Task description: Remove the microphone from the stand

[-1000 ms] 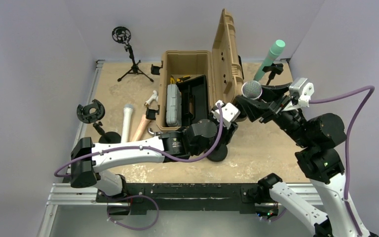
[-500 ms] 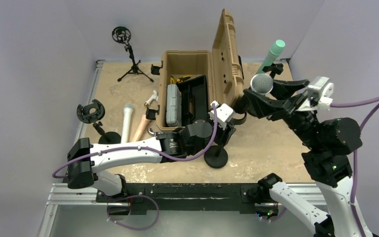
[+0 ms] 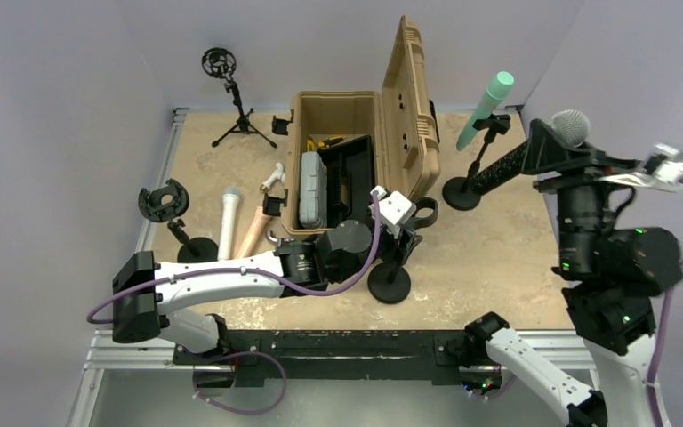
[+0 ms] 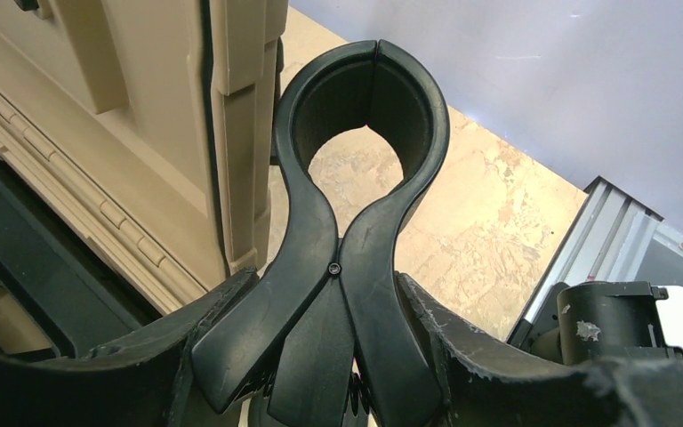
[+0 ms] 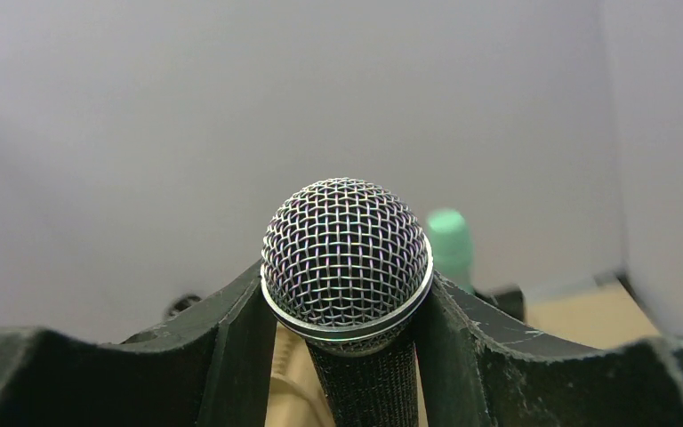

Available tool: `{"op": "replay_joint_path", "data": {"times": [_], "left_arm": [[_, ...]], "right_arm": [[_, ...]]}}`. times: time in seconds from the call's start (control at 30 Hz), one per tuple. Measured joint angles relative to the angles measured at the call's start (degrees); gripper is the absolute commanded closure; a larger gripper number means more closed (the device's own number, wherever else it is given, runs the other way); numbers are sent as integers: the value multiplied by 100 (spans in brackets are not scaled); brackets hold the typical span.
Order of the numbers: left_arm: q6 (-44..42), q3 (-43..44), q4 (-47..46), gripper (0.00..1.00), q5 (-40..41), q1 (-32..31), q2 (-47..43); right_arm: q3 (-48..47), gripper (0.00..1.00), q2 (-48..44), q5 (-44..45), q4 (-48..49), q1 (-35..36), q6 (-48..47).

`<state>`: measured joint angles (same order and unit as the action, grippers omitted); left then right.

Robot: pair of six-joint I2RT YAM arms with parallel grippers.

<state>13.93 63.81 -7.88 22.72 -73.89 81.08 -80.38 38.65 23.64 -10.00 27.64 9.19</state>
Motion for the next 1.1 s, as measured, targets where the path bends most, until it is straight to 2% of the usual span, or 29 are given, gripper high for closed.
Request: {"op": "replay_joint_path", "data": {"times": [0.1, 0.2, 0.37, 0.57, 0.9, 1.1], "left_arm": [[0, 0, 24, 53, -76, 0, -20], [0, -28, 68, 41, -142, 2, -66], [52, -28, 302, 39, -407, 4, -157], [50, -72, 439, 32, -811, 11, -391], [55, -72, 752, 30, -1228, 107, -1084], [52, -26, 1309, 31, -1482, 146, -1451]], "right_arm": [[472, 100, 42, 1045, -605, 0, 511], [1056, 100, 208, 1711, -1250, 0, 1064], [1987, 100, 509, 1998, -1825, -2, 1867], [2865, 100, 595, 1685, -1679, -323, 2673], [4024, 100, 496, 481, -374, -1777, 3755], [5090, 100, 109, 168, 433, -2105, 4839]]}}
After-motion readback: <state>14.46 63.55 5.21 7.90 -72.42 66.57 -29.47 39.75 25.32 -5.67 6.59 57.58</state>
